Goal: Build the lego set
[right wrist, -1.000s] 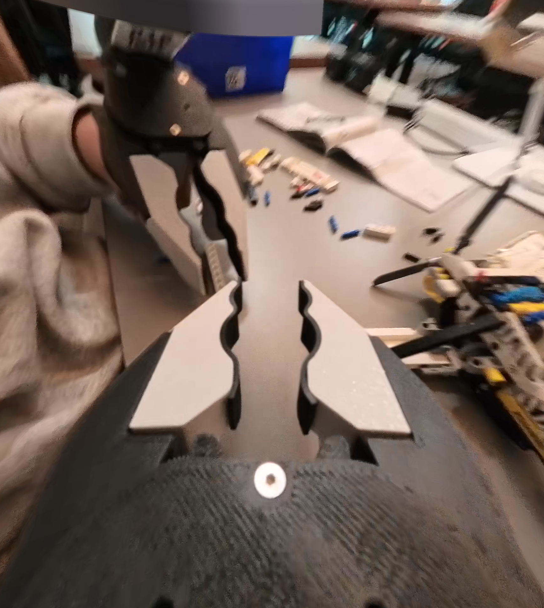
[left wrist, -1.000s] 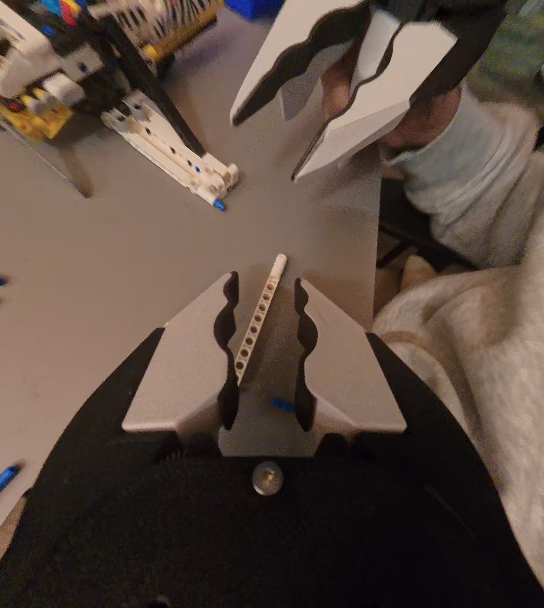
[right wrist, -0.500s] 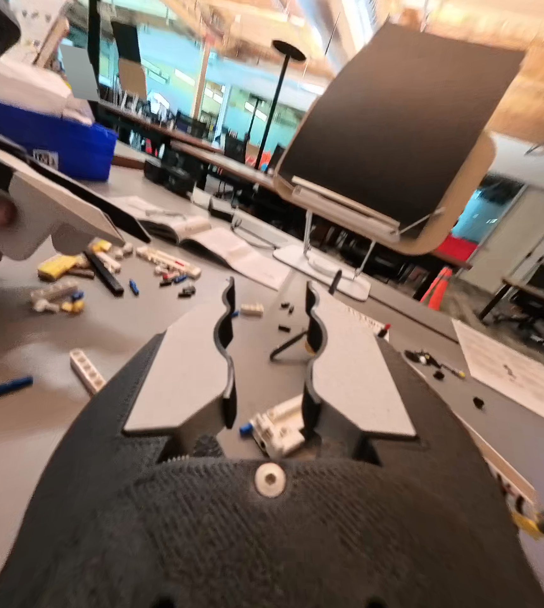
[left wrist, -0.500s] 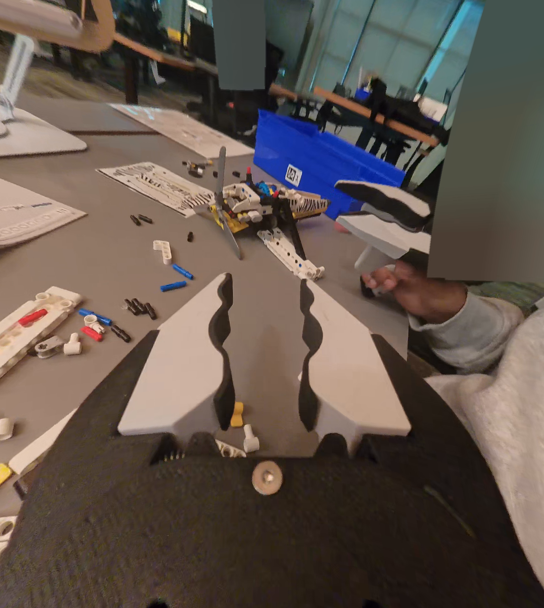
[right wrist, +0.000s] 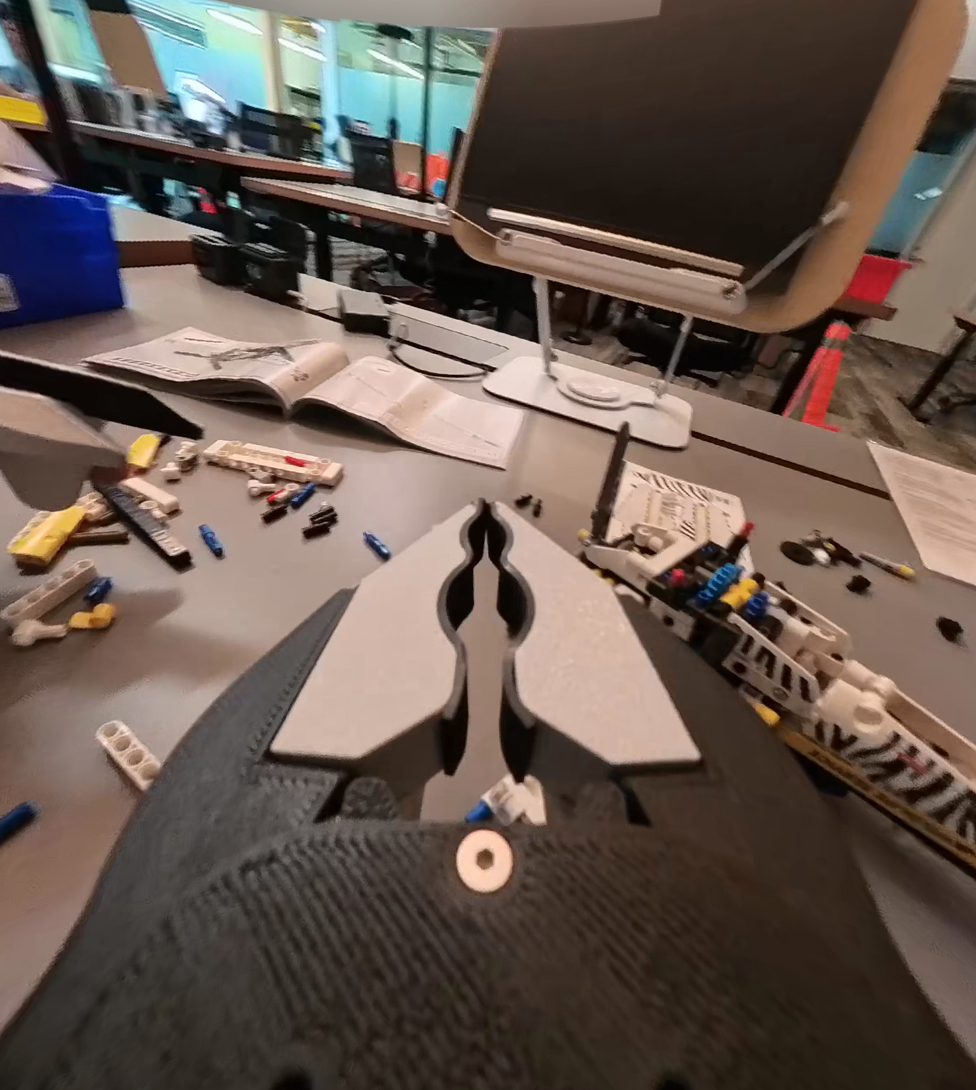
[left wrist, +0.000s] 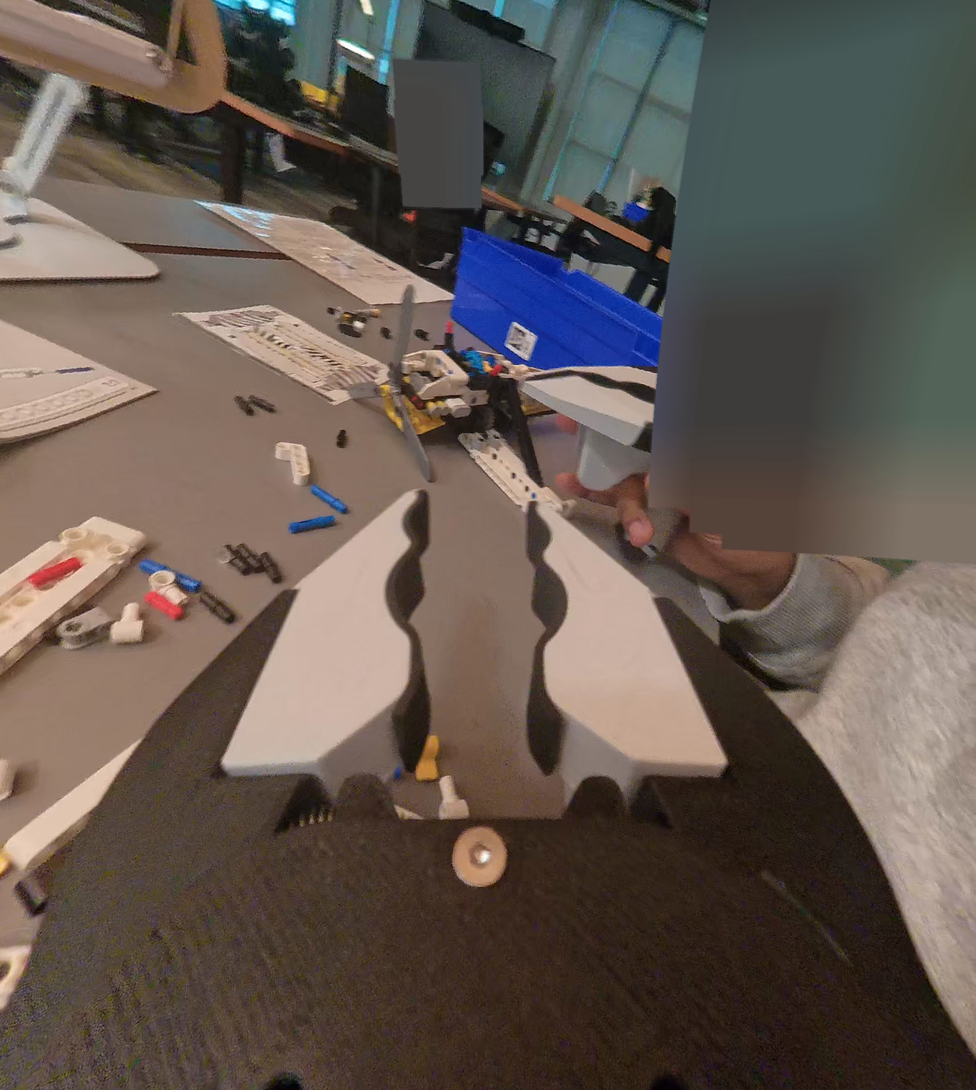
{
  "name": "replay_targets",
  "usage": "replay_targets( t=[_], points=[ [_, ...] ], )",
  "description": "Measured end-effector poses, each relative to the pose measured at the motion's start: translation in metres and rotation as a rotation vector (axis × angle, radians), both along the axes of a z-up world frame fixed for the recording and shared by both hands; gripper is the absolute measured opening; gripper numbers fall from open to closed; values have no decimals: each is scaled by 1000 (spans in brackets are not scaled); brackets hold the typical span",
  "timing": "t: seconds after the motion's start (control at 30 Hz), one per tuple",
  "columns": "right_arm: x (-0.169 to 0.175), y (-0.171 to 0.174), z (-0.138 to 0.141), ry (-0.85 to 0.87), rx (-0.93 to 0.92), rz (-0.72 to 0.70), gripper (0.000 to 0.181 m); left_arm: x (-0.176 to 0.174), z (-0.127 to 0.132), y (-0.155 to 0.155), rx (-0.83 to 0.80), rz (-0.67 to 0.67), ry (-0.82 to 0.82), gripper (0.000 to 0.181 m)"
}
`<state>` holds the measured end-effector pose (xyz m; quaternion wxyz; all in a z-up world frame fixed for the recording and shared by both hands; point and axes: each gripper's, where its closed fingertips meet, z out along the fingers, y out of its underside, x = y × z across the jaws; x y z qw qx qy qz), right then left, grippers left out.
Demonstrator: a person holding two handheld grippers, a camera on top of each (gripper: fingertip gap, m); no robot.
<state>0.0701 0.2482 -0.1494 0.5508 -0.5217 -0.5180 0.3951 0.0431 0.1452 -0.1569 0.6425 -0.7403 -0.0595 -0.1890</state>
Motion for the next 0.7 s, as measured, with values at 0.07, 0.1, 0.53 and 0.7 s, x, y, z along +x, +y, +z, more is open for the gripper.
replay_targets(
  t=[0.07,0.1,0.53,0.7],
  points=[
    [0,-4,4,35,8,36,0,8,1,0,9,-47,16,15],
    [0,-10,7,59,7,86,0,8,1,0,7,-49,19,15],
    [15,-26,28,236,-16,228,0,-1,2,2,17,-17,-12,30],
    [16,-23,32,264,-33,222,0,-2,3,1,27,-18,-22,30]
  ],
)
